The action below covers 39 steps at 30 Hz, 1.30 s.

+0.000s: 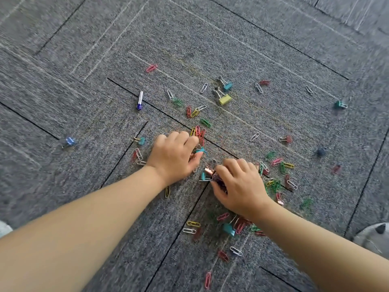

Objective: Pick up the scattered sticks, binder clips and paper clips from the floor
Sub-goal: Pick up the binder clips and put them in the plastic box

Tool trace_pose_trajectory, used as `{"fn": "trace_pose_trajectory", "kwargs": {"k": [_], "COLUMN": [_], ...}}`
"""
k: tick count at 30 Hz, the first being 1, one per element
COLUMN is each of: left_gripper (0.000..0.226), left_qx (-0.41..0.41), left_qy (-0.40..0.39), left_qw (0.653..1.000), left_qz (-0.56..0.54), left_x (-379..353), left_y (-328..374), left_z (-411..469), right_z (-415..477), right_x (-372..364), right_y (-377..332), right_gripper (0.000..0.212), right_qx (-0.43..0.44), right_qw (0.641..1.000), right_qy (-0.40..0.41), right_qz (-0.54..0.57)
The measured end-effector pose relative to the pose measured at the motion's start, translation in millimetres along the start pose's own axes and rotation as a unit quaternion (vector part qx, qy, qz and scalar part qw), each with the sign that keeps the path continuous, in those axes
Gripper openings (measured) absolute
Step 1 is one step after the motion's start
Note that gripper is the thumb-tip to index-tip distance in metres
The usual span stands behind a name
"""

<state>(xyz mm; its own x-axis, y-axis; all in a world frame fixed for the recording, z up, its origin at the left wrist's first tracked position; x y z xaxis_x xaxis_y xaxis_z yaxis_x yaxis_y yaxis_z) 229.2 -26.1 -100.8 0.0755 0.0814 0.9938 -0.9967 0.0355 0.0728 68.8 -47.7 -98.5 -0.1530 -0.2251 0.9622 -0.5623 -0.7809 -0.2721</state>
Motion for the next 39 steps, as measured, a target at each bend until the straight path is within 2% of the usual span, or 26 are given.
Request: {"fn": "trace_pose_trajectory", "kwargs": {"k": [4, 6, 8, 10, 11, 13, 15, 18, 19, 21, 23, 26, 28, 31, 34, 37, 39], "left_gripper": [0.026, 0.018, 0.019, 0.016, 0.016, 0.022, 0.028, 0.035, 0.034, 0.03, 0.028, 0.03, 0.031, 0.033, 0.035, 0.036, 0.039], "left_qx": [-0.112, -0.13, -0.099, -0.036, 0.006, 0.088, 0.155, 0.25, 0.284, 0.346, 0.361, 0.319, 0.282, 0.241, 0.189, 0.148, 0.122], "left_qy": [-0.015, -0.077, -0.151, -0.175, -0.176, -0.184, -0.176, -0.168, -0.175, -0.181, -0.18, -0.188, -0.198, -0.2, -0.21, -0.217, -0.23], "left_qw": [0.994, 0.988, 0.983, 0.983, 0.98, 0.963, 0.939, 0.889, 0.851, 0.737, 0.636, 0.548, 0.501, 0.449, 0.427, 0.424, 0.417], "left_qz": [-0.009, -0.018, -0.012, -0.05, -0.09, -0.177, -0.251, -0.345, -0.405, -0.551, -0.658, -0.75, -0.794, -0.837, -0.859, -0.867, -0.871], "left_x": [2.2, 3.9, 2.9, 11.5, 19.4, 35.5, 63.7, 123.7, 147.9, 205.6, 276.7, 389.3, 458.6, 543.8, 623.9, 687.0, 720.5], "left_y": [-5.3, -2.6, -2.4, -5.1, -5.8, -5.3, 2.3, 27.9, 43.3, 82.7, 127.2, 195.0, 237.9, 291.8, 349.2, 407.7, 452.0], "left_z": [20.5, 30.6, 37.6, 43.8, 47.7, 54.6, 63.3, 86.4, 95.0, 109.0, 118.0, 116.8, 106.6, 82.3, 43.8, 1.1, -26.9], "right_z": [7.0, 12.7, 17.2, 22.2, 25.0, 27.3, 25.2, 11.0, 2.9, -21.1, -53.3, -105.4, -138.7, -187.4, -256.2, -336.8, -394.2], "right_x": [4.4, 5.0, 4.5, 7.2, 12.9, 31.5, 67.7, 150.1, 181.9, 251.6, 327.0, 433.0, 498.6, 585.2, 665.1, 723.1, 753.5], "right_y": [-1.8, -1.8, 1.1, 4.5, 7.2, 17.3, 27.5, 44.5, 47.8, 45.1, 32.8, 2.0, -20.0, -51.3, -85.1, -119.7, -138.6], "right_gripper": [0.024, 0.025, 0.027, 0.024, 0.023, 0.025, 0.024, 0.03, 0.032, 0.031, 0.029, 0.025, 0.022, 0.016, 0.021, 0.015, 0.024], "right_qx": [0.033, 0.057, 0.07, 0.055, 0.023, -0.096, -0.244, -0.408, -0.445, -0.494, -0.506, -0.448, -0.373, -0.251, -0.179, -0.22, -0.265], "right_qw": [0.999, 0.998, 0.995, 0.991, 0.99, 0.978, 0.933, 0.839, 0.791, 0.666, 0.555, 0.432, 0.368, 0.318, 0.313, 0.337, 0.335], "right_qy": [-0.008, -0.031, -0.073, -0.108, -0.114, -0.125, -0.1, -0.005, 0.025, 0.091, 0.15, 0.219, 0.264, 0.333, 0.395, 0.44, 0.467], "right_qz": [0.0, -0.002, 0.023, 0.06, 0.083, 0.14, 0.246, 0.361, 0.419, 0.551, 0.643, 0.752, 0.81, 0.851, 0.845, 0.803, 0.774]}}
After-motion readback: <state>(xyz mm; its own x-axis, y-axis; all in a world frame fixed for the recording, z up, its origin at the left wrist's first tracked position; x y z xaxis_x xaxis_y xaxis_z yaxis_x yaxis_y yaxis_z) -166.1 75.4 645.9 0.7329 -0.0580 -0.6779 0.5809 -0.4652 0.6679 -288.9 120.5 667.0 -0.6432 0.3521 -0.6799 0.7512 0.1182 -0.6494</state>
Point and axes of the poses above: each hand's wrist, its own z-axis towards the middle knuckle, its own x-axis out of the back of the hand, y = z × x, the point moved 5 cm from there along z, towards the middle knuckle, and after that the axes turned 4 degrees about z, right-handed, at the moved point
